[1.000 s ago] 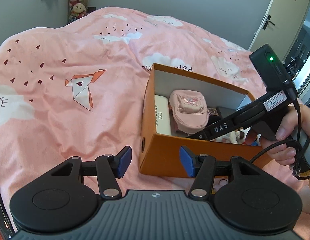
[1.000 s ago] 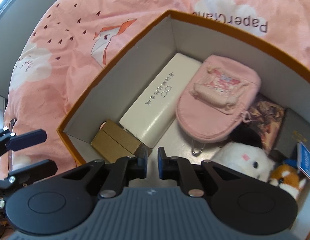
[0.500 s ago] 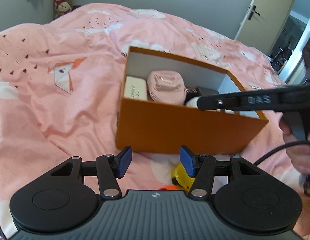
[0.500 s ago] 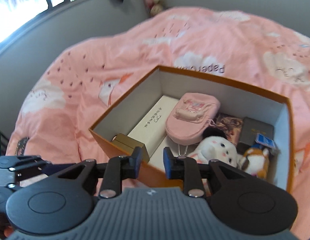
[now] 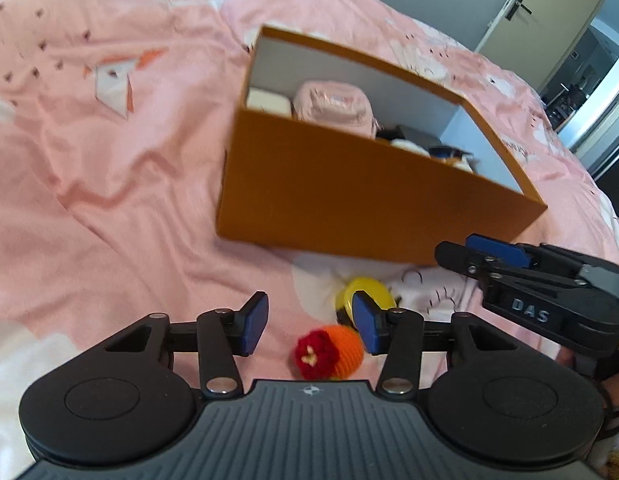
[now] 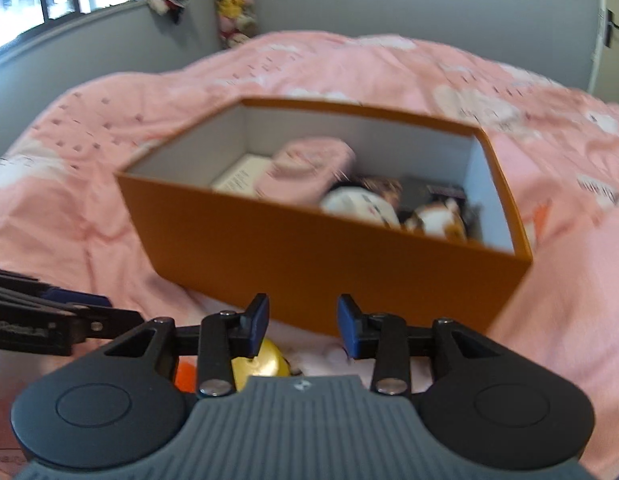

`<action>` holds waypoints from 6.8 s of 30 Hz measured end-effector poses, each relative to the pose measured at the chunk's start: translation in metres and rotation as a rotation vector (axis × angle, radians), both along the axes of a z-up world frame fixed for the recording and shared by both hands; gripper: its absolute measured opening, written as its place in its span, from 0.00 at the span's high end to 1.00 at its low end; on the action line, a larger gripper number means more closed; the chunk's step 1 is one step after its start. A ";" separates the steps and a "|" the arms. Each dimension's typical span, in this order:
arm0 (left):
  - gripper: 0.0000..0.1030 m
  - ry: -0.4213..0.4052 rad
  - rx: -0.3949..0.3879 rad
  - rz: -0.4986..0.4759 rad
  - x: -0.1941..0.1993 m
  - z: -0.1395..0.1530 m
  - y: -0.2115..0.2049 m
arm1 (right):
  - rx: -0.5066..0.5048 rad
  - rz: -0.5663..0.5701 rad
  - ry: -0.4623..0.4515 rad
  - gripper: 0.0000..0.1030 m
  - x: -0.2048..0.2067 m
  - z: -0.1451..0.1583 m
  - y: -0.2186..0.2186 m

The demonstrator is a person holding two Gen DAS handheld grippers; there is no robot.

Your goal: Organize objects

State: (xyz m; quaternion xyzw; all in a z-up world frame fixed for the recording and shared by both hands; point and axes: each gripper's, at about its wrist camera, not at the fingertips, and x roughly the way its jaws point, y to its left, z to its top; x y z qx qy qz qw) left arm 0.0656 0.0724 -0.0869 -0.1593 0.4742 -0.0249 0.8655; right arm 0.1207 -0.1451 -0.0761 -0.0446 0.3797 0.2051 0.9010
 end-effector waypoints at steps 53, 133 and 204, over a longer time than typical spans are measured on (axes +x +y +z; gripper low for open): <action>0.40 0.133 -0.024 0.033 0.000 -0.050 0.011 | -0.025 0.234 0.200 0.43 0.018 -0.060 0.029; 0.49 -0.076 0.186 -0.390 0.134 0.066 0.011 | 0.029 0.265 0.526 0.44 0.191 0.002 0.072; 0.34 -0.030 0.194 -0.322 0.087 0.108 -0.054 | 0.113 0.024 0.020 0.40 0.062 0.116 -0.047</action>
